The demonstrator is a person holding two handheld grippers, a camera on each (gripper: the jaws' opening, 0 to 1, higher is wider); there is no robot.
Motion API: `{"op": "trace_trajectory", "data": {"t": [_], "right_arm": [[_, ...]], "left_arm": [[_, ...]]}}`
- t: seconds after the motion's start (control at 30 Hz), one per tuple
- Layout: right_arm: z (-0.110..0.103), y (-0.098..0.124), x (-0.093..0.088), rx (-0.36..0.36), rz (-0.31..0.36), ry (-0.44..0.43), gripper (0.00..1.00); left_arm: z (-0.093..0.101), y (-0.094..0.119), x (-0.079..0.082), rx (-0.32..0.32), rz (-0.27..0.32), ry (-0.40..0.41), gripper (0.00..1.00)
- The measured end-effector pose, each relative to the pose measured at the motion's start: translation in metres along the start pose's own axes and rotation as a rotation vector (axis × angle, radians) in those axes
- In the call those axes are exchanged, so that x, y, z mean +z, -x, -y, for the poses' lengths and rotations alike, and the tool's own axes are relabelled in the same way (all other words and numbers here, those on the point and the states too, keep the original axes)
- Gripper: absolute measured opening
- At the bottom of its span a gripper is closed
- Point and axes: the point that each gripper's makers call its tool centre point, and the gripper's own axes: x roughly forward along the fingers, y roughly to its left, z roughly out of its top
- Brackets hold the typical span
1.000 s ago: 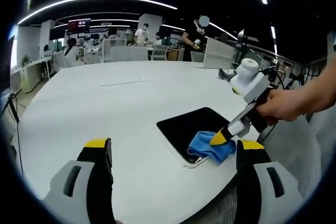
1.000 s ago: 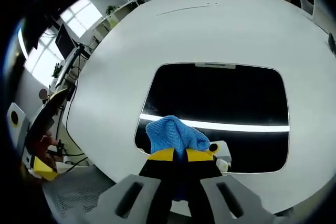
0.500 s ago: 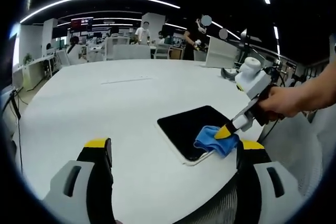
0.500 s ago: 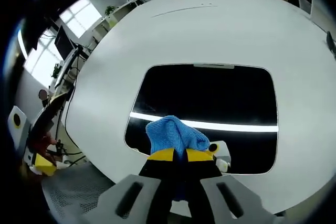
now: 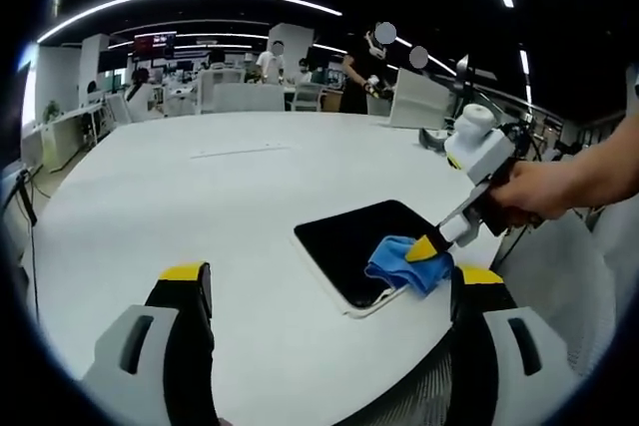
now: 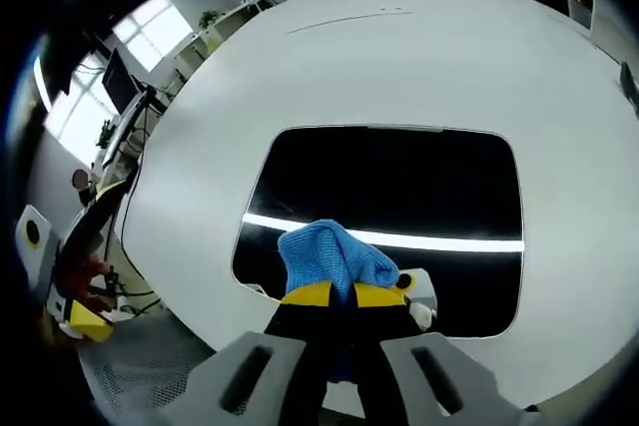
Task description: Wipe the mirror surface with the cleaning cloth until all visible marks leave the cleaned area.
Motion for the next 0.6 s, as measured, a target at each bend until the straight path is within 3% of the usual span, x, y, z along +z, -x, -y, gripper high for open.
{"op": "trace_trajectory", "data": {"t": [0.2,0.6], "right_arm": [[0.002,-0.004,0.008,-0.018,0.0,0.061,0.0],[0.01,-0.013,0.032,-0.031,0.008,0.067,0.0]], "left_arm": [[0.0,-0.003,-0.003,0.005,-0.011,0.002,0.99],[0.009,-0.009,-0.013,-0.025,-0.038,-0.04,0.99]]}}
